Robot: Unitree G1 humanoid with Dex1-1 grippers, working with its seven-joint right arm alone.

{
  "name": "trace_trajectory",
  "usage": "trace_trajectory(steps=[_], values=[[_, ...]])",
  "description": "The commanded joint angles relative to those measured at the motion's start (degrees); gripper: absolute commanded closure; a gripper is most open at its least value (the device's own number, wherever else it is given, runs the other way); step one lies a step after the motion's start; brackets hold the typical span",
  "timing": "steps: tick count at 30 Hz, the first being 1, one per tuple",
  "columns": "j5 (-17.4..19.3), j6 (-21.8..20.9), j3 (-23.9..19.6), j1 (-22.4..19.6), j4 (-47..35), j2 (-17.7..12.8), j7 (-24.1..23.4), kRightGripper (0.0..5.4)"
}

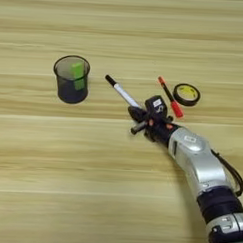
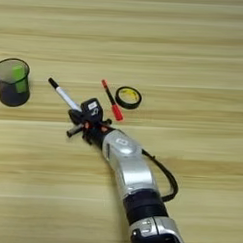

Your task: Move the objects on the table

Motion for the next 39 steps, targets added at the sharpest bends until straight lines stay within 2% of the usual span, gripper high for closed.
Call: trace_trajectory(steps=[1, 12, 16, 21, 25, 29, 33, 36, 39], values=[[0.87, 1.97, 0.82, -1.74, -3.33, -0.19, 1.10, 5.36], [1.34, 2.97, 1.51, -0.70, -5.75, -0.24, 2.01, 5.36], [2.27, 2.57, 1.22, 0.79, -10.52, -0.52, 2.23, 5.36], [4.16, 2.93, -0.01, 3.84, -22.03, -0.83, 1.53, 4.71], [5.60, 3.61, -2.76, 4.03, -27.38, -1.43, -0.40, 4.32], [6.05, 3.32, -6.59, 2.59, -27.08, -1.97, -3.56, 3.90], [4.38, 3.00, -9.72, 0.68, -23.14, -2.60, -8.46, 3.51], [2.60, 2.91, -11.14, 0.19, -20.58, -3.45, -12.01, 3.21], [2.48, 3.33, -12.06, 0.44, -19.85, -4.10, -13.39, 2.85]])
